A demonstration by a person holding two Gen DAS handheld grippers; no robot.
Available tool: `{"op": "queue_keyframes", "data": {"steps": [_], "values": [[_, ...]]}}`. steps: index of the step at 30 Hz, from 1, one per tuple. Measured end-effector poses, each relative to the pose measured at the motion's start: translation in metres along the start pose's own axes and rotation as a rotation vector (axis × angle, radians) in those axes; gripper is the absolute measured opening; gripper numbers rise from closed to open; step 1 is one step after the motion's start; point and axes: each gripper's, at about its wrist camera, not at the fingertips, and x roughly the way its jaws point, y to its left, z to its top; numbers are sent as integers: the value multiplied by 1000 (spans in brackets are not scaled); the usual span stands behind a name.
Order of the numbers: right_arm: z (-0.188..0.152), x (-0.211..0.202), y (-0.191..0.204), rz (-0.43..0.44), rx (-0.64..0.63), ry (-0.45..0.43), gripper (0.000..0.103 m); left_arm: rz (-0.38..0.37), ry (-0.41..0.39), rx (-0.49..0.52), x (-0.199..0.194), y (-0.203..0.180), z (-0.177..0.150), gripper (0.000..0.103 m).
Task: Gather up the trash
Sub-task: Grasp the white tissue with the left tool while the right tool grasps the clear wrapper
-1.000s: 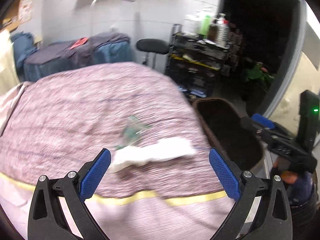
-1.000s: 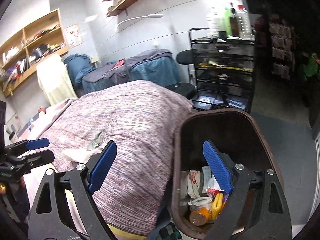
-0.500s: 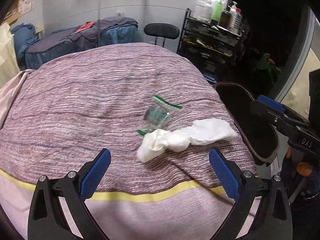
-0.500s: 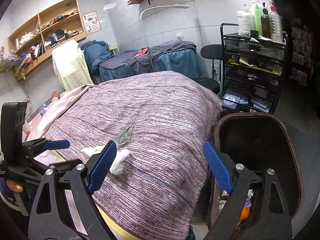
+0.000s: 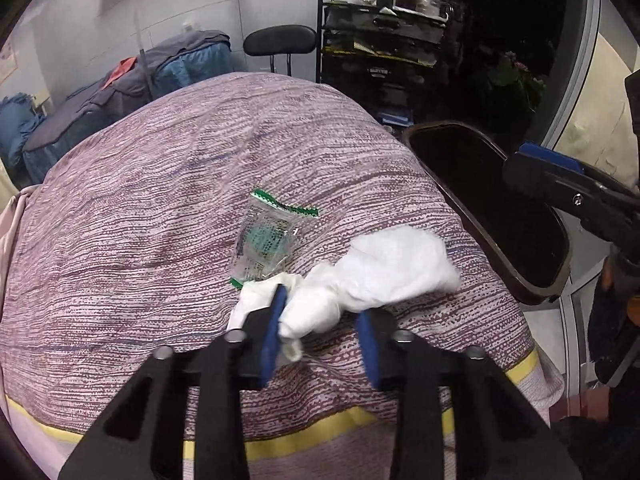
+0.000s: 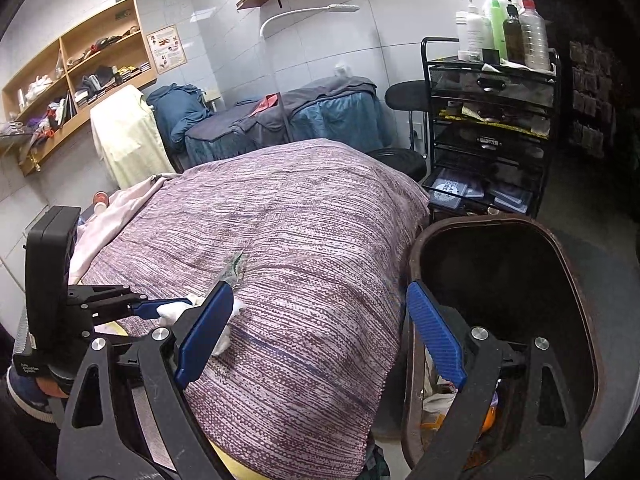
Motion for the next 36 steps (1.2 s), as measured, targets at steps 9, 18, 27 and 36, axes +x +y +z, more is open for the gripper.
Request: {"op": "queue_keyframes", "data": {"steps": [9,18,27,36], "values": [[9,28,25,106,-38,84,88,41,-119,-159,-41,30,-12,16],[16,88,82,164,-175,243,82,79,-200,-311,-83,67,-40,16],[21,144,103,146,-199,409,65,96,-197,-374,-90,83,-64,16],[19,158,102,193,-173,423,27,84,-201,-374,-90,80,-64,16]]}}
